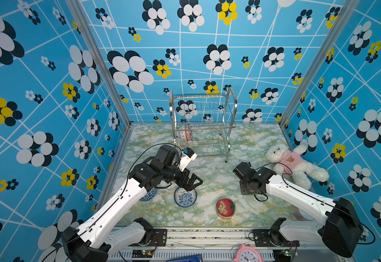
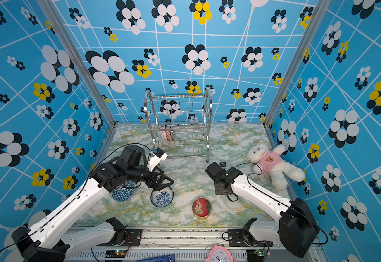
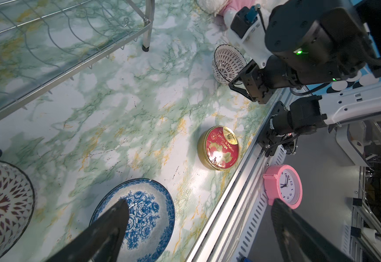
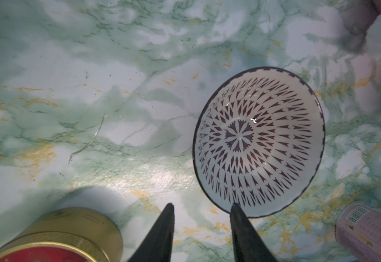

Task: Load bowls into a dish rack
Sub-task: Pick up the bowl from the middle-right of the table.

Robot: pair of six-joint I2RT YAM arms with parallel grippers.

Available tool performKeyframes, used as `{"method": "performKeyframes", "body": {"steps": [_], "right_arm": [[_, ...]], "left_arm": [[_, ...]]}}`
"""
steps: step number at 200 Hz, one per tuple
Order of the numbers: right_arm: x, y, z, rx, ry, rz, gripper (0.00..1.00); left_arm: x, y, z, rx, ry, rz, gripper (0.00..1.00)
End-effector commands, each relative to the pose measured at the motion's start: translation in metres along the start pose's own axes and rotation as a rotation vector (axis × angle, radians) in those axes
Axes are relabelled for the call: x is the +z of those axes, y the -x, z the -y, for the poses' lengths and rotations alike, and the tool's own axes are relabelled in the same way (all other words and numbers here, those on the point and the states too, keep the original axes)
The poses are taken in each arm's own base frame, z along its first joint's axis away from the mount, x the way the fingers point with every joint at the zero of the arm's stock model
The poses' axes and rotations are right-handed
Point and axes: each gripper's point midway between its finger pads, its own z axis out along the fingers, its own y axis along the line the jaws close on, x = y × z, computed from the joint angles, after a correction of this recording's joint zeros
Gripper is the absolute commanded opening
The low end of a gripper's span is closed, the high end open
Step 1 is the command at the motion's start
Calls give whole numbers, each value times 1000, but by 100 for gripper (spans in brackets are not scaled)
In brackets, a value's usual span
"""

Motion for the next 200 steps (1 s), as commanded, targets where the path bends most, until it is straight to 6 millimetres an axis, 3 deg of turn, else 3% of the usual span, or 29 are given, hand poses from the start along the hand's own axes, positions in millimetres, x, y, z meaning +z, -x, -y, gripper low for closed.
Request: {"method": "performKeyframes", "body": {"steps": [1,89,157,200], "right_arm": [[7,-2,1,-11,-8,-12,41],[21,2,3,1,-25,-15,31],[25,1,6,-18,-47,-15,24],[29,3,6,-38,-68,-25,21]], "left_arm": [[-6,16,23,145,-74,39,99],[2,-1,29,284,-132,43,99],[14,-8,-1,274,0,44,99],[16,-9,-6,244,27,36,99]]}}
